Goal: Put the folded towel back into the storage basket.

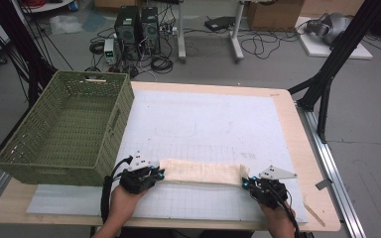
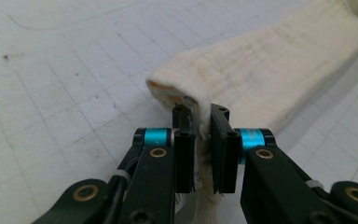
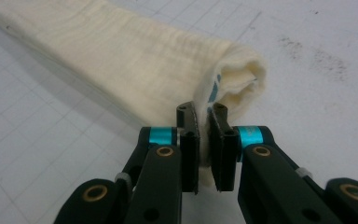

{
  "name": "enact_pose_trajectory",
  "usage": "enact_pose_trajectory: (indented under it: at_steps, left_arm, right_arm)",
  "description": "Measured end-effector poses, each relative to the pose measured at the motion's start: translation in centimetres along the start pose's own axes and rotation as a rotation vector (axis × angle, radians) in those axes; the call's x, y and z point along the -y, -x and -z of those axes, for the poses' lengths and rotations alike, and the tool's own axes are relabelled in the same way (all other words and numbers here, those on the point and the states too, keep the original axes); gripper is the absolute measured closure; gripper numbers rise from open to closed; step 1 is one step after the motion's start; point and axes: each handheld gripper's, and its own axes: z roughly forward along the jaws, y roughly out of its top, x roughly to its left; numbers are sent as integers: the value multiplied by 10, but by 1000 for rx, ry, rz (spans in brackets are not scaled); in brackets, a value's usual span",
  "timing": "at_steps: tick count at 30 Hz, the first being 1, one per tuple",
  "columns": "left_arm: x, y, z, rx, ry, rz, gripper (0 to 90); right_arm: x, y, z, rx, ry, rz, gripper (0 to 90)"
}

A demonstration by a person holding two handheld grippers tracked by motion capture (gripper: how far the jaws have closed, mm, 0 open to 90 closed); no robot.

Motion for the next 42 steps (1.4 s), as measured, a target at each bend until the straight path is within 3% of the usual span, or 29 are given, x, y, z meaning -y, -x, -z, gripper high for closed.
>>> enact_pose_trajectory:
  at_steps: [4,8,24,28,31,32,33,36,38,40,41,42]
  left_arm:
    - [-1,4,2,10,1,-22,816]
    - [-4,4,6,19,25,-14,817]
    - [-11,4,23,22,70,-36,820]
    - [-10,3,21,7,49,-47,820]
    - [-9,3,20,4,40,-50,820]
    - [-8,3,20,0,37,-53,820]
    - [-8,3,20,-3,33,-56,820]
    - [-7,3,19,-5,30,-57,820]
    - [-7,3,18,-7,21,-63,819]
    - [-6,3,17,-7,19,-60,819]
    - [-6,2,17,-8,18,-57,819]
    - [-6,2,16,-8,16,-58,819]
  right_arm:
    - [-1,5,6,-3,35,-17,838]
    - [-2,7,11,-2,57,-23,838]
    - [-8,7,14,-17,104,8,838]
    - [-6,8,6,-32,77,-9,837]
    - [-1,5,-8,-37,2,-15,812]
    - [-1,5,-8,-37,2,-15,812]
    - [-2,5,-9,-11,2,-33,661]
    - [-2,7,-9,5,-7,-66,591]
    - [-1,6,-9,-4,-11,-64,592]
    - [-2,4,-10,-57,-21,-48,677]
    - [-2,4,-10,-57,-21,-48,677]
    - [-2,5,-10,-82,-23,-48,749]
